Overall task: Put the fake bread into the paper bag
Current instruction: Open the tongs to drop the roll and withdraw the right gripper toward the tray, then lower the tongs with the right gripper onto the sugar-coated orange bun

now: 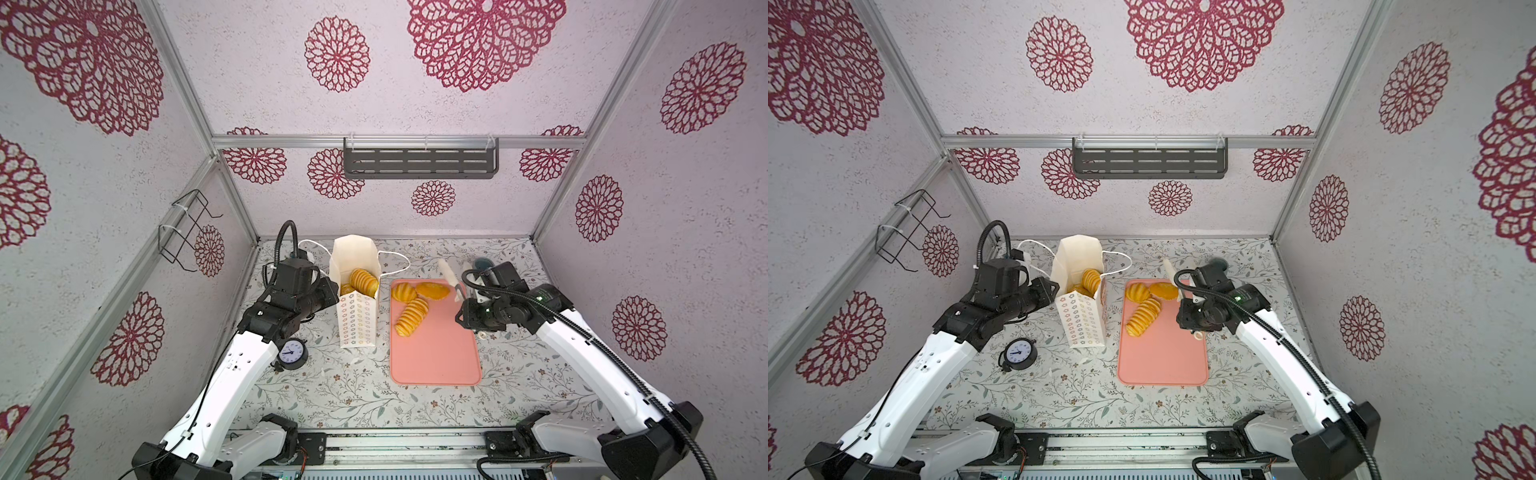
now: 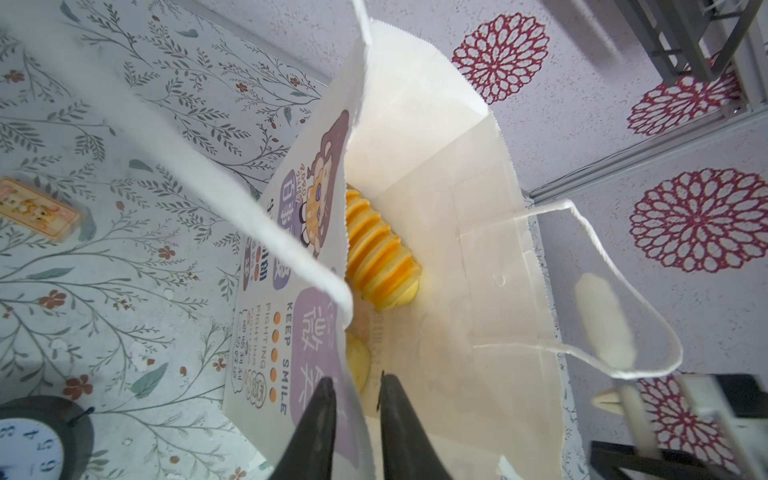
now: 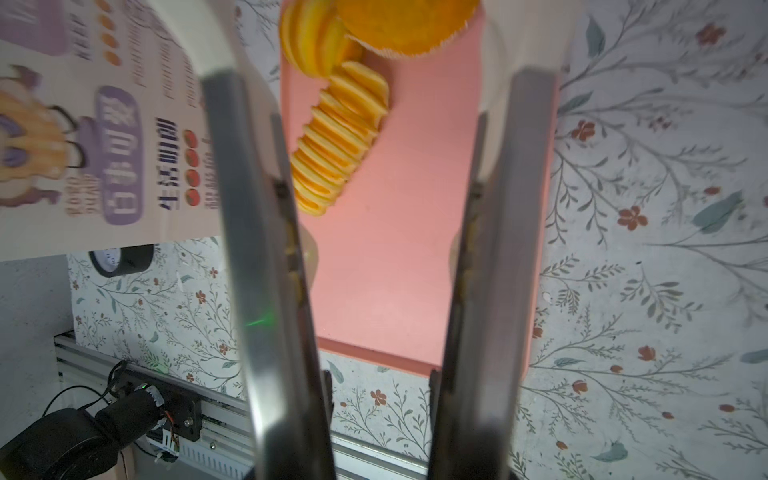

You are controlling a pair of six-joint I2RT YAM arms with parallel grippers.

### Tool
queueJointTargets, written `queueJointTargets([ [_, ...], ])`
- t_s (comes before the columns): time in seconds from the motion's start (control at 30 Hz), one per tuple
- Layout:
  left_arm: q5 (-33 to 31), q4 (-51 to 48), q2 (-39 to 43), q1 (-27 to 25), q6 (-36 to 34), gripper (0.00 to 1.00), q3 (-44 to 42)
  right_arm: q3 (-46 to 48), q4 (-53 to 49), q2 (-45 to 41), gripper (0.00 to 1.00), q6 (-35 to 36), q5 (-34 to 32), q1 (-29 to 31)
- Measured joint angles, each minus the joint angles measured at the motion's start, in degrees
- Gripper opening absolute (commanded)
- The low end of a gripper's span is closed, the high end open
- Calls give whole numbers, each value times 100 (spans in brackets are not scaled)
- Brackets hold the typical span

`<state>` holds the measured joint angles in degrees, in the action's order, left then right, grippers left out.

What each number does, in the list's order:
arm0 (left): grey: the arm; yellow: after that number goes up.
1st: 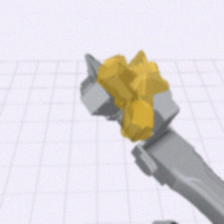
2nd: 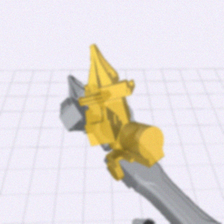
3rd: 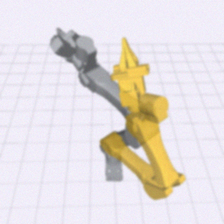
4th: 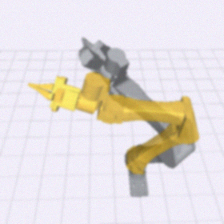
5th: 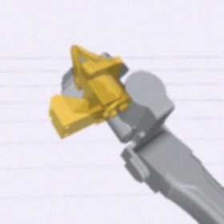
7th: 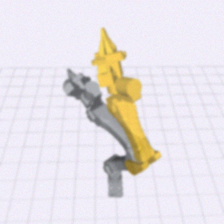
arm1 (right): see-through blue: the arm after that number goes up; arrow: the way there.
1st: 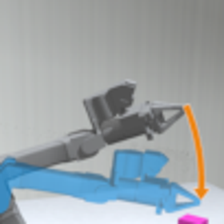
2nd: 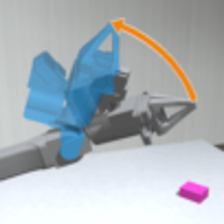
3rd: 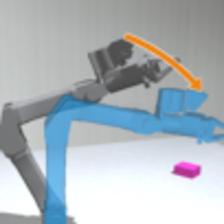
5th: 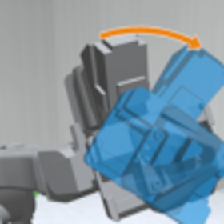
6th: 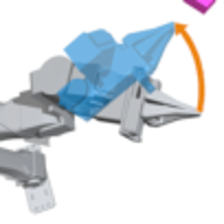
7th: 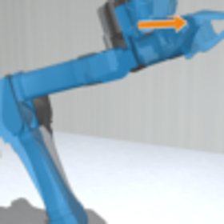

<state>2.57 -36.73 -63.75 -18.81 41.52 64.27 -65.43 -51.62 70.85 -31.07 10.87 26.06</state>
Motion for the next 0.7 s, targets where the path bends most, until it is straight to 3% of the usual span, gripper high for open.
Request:
queueJointTargets([
  [0.4,39,0,-9,0,4,40,0,1185,1884,811,43,-260,1537,-1106],
  [0.7,63,0,-9,0,9,41,-2,1224,2656,1493,46,-490,1996,-1246],
])
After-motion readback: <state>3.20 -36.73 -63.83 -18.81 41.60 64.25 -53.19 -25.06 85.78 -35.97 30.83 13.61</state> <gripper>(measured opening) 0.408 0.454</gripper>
